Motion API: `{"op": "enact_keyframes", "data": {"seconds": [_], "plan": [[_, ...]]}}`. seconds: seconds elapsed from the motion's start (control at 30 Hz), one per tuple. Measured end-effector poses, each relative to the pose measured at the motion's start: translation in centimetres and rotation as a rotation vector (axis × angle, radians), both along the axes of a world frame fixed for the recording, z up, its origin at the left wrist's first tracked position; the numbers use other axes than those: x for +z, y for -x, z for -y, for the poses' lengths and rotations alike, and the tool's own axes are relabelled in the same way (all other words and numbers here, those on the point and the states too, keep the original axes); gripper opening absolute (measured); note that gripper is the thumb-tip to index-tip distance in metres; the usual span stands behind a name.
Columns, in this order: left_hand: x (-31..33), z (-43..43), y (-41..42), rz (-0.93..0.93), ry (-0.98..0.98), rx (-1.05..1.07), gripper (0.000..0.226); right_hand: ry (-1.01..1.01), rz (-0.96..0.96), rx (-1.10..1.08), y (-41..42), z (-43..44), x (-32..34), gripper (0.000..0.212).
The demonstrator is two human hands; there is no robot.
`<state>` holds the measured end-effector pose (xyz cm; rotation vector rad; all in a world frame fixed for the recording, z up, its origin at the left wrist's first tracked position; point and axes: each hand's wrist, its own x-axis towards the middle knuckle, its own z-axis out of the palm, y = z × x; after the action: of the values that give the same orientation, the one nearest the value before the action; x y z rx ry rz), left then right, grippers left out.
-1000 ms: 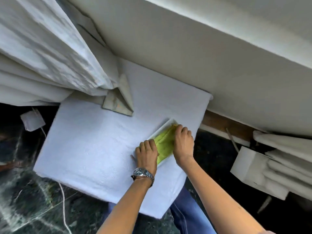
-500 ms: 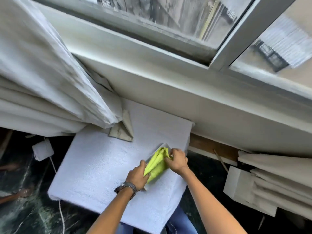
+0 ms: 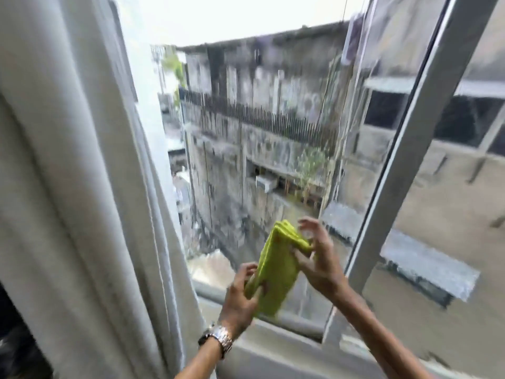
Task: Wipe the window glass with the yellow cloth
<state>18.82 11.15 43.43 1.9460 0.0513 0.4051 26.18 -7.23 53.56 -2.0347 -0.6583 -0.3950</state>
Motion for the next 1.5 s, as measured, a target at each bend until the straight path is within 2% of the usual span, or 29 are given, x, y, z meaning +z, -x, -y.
{"op": "enact_keyframes", "data": {"seconds": [0.1,0.2,0.27,0.33,0.43,0.53,0.67,0.83,0.97,1.2,1.37,1.5], "plan": [[11.2,-0.4,-3.7,0.196,-0.024,-0.087,0.038,-0.016,0.405,-0.089,-1.9,-1.5,12.6,0.053],[20.2,-1.1,-6.5,0.397,-0.222,-0.101,0.041,-0.002,0.782,-0.229,-3.6,-2.6,22.0,0.049],[24.8,-2.4,-7.5,0.531,-0.377,0.012,0.037,0.055,0.878,-0.35,-4.6,-3.3,25.6,0.045],[28.4,-4.2,-8.2,0.61,-0.483,0.148,0.033,0.112,0.884,-0.465,-5.7,-3.9,27.3,0.038],[32.0,-7.5,-9.3,0.66,-0.604,0.328,0.03,0.203,0.881,-0.635,-6.9,-4.5,27.3,0.028],[34.2,-10.9,-10.2,0.626,-0.661,0.494,0.032,0.264,0.945,-0.757,-7.8,-5.2,26.2,0.025],[35.7,-13.8,-11.7,0.624,-0.717,0.632,0.035,0.226,0.851,-0.781,-9.0,-7.2,24.1,0.046],[36.6,-17.0,-15.7,0.649,-0.941,0.543,0.062,0.138,0.87,-0.731,-11.3,-9.1,21.7,0.048],[35.5,-18.8,-18.6,0.691,-0.936,0.51,0.076,0.115,0.911,-0.695,-12.5,-9.5,22.2,0.069],[34.3,-20.3,-21.4,0.816,-0.903,0.511,0.067,0.469,0.972,-0.753,-13.3,-13.2,24.2,0.091],[34.0,-20.8,-22.1,0.877,-0.91,0.521,0.062,0.701,1.068,-0.546,-13.6,-16.5,20.7,0.097],[34.1,-20.9,-22.3,0.892,-0.899,0.528,0.063,0.832,1.1,-0.46,-13.7,-15.4,16.8,0.1]]}}
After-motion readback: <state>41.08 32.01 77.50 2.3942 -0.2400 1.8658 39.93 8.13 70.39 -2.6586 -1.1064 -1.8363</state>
